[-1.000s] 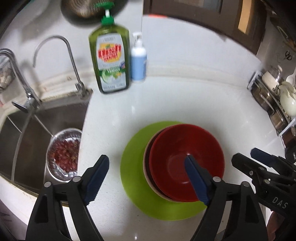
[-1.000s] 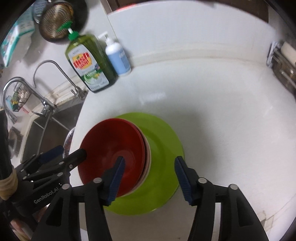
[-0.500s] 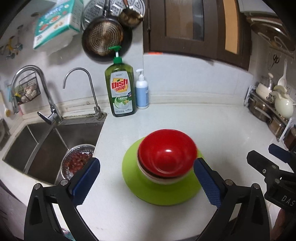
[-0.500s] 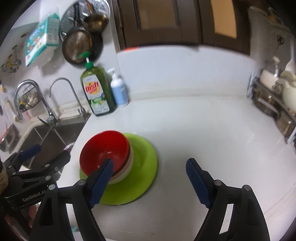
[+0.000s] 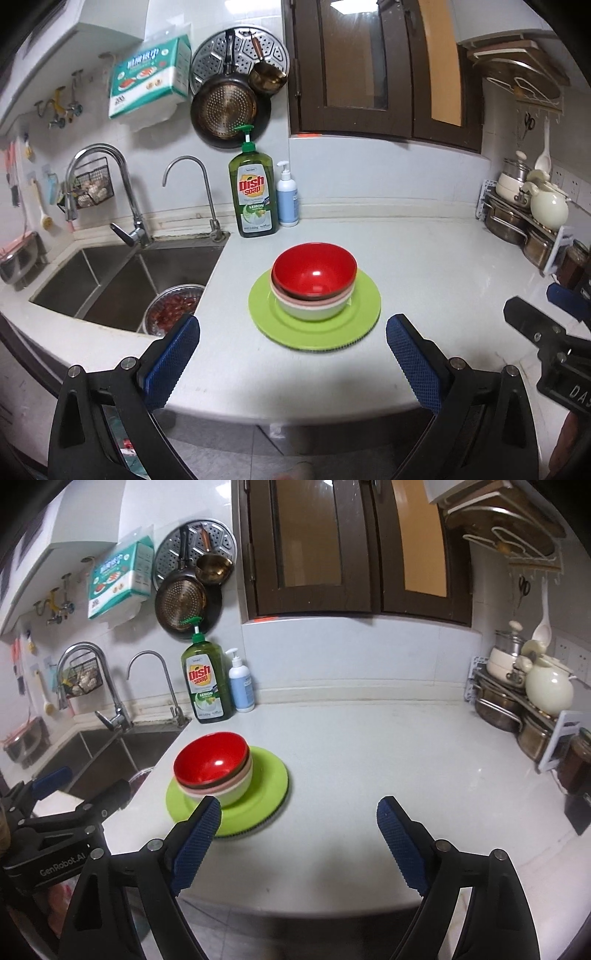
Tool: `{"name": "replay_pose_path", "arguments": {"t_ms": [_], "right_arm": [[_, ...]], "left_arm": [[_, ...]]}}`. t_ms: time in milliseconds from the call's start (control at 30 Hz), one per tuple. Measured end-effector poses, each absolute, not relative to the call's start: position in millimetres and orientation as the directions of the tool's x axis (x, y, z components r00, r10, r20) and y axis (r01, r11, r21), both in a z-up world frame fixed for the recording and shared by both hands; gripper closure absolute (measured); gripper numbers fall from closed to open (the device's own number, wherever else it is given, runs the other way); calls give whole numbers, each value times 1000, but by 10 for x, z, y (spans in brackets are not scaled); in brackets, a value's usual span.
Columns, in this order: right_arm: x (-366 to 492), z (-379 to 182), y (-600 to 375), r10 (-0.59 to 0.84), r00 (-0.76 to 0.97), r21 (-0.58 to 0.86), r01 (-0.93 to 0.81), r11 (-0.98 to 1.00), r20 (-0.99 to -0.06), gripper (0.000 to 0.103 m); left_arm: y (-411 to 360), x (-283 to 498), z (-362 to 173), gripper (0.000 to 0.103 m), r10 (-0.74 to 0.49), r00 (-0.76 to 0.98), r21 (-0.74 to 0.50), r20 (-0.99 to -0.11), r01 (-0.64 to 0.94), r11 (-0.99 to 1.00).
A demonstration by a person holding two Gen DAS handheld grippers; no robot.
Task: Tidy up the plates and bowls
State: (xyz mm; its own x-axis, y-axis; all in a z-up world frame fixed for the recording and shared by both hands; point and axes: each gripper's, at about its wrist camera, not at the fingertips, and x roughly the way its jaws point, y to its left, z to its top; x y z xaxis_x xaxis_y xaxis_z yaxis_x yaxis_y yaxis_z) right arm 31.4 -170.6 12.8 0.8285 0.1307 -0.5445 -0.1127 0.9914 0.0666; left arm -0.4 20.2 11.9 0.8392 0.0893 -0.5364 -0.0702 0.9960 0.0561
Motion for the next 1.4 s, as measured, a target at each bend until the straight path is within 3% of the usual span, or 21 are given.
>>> {"name": "replay_pose_path", "arguments": {"t_ms": [567, 1400], "right_arm": [[-703, 300, -1829, 150, 854, 90, -121, 989, -499, 16], [-1162, 301, -1673, 111, 862, 86, -78, 993, -494, 16]], "left_arm": [[110, -837, 298, 0, 95, 853, 81, -513, -62, 995], [240, -1155, 302, 0, 60, 855, 63, -515, -32, 998]]}}
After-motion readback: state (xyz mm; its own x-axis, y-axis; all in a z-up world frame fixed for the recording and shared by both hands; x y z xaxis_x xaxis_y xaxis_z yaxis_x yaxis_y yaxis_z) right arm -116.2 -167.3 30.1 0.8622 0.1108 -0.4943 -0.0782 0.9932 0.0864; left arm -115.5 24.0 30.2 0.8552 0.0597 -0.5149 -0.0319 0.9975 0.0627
